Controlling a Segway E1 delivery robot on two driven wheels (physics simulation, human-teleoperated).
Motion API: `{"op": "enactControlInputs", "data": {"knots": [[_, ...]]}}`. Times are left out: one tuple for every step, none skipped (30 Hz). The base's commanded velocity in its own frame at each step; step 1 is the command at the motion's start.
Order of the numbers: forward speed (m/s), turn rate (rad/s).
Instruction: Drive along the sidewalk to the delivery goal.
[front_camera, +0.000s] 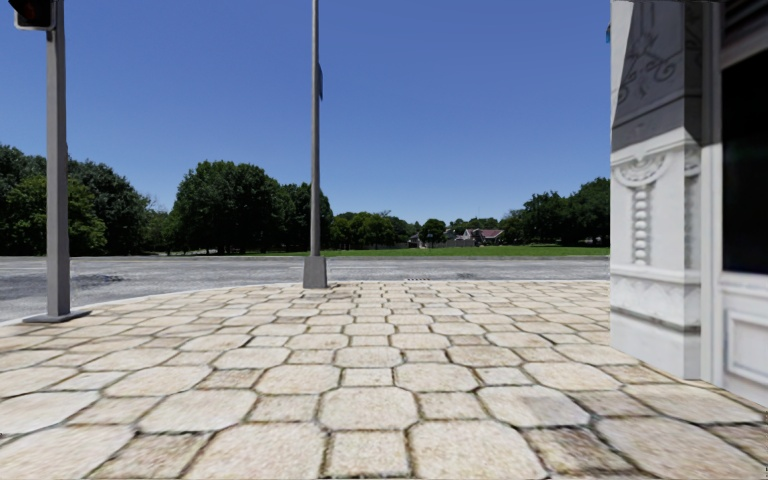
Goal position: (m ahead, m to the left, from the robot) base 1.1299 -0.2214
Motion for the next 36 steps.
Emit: {"op": "enactControlInputs", "data": {"knots": [[0.33, 0.00], [0.30, 0.00], [0.26, 0.00], [0.22, 0.00], [0.22, 0.00], [0.21, 0.00], [0.21, 0.00], [0.21, 0.00], [0.21, 0.00], [0.21, 0.00], [0.20, 0.00], [0.20, 0.00], [0.20, 0.00], [0.22, 0.00], [0.24, 0.00], [0.28, 0.00], [0.28, 0.00], [0.33, 0.00], [0.39, 0.00], [0.39, 0.00], [0.40, 0.00], [0.42, 0.00], [0.44, 0.00], [0.44, 0.00], [0.46, 0.00], [0.47, 0.00], [0.47, 0.00], [0.47, 0.00], [0.48, 0.00], [0.49, 0.00], [0.49, 0.00], [0.49, 0.00], [0.49, 0.00], [0.49, 0.00], [0.49, 0.00], [0.49, 0.00]]}}
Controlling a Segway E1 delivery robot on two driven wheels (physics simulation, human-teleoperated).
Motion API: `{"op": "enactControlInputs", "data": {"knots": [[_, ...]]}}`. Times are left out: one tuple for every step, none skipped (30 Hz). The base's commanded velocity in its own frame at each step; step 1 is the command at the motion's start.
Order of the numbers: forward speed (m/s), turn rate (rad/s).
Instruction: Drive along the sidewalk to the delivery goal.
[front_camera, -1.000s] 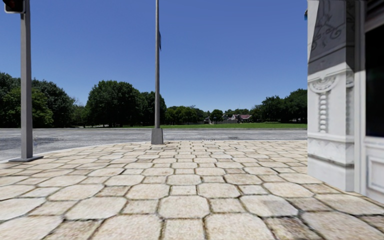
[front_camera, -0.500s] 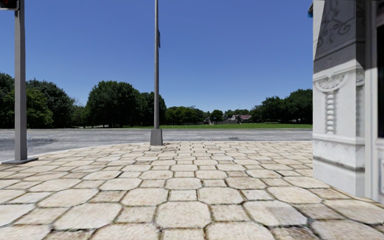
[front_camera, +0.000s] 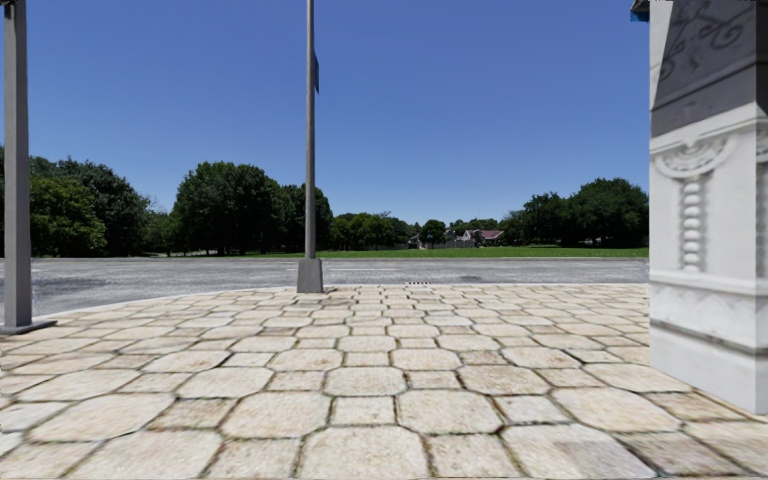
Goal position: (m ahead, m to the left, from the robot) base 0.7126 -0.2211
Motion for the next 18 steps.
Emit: {"op": "enactControlInputs", "data": {"knots": [[0.49, 0.00], [0.49, 0.00], [0.49, 0.00], [0.48, 0.00], [0.17, 0.00], [0.00, 0.00], [0.00, 0.00], [0.00, 0.00], [0.00, 0.00], [0.00, 0.00], [0.00, 0.00], [0.00, 0.00], [0.00, 0.00], [0.00, 0.00], [0.00, 0.00], [0.00, 0.00], [0.00, 0.00], [0.00, 0.00]]}}
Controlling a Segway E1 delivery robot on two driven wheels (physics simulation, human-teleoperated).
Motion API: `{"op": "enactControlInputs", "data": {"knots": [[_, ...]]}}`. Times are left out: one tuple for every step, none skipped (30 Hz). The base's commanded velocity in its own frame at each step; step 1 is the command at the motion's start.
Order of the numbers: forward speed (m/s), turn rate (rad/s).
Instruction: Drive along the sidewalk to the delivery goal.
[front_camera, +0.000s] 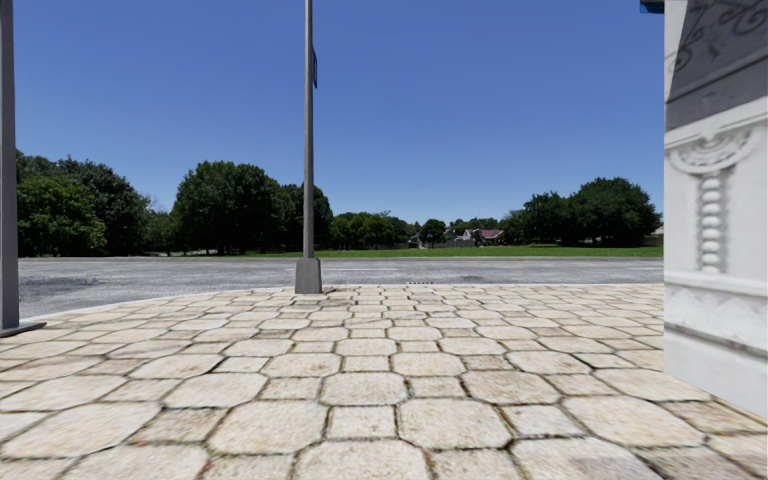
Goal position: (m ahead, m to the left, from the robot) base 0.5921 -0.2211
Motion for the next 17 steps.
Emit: {"op": "enactControlInputs", "data": {"knots": [[0.00, 0.00], [0.00, 0.00], [0.00, 0.00], [0.00, 0.00], [0.00, 0.00], [0.00, 0.00], [0.00, 0.00], [0.00, 0.00], [0.00, 0.00], [0.00, 0.00], [0.00, 0.00], [0.00, 0.00], [0.00, 0.00], [0.00, 0.00], [0.00, 0.00], [0.00, 0.00], [0.00, 0.00]]}}
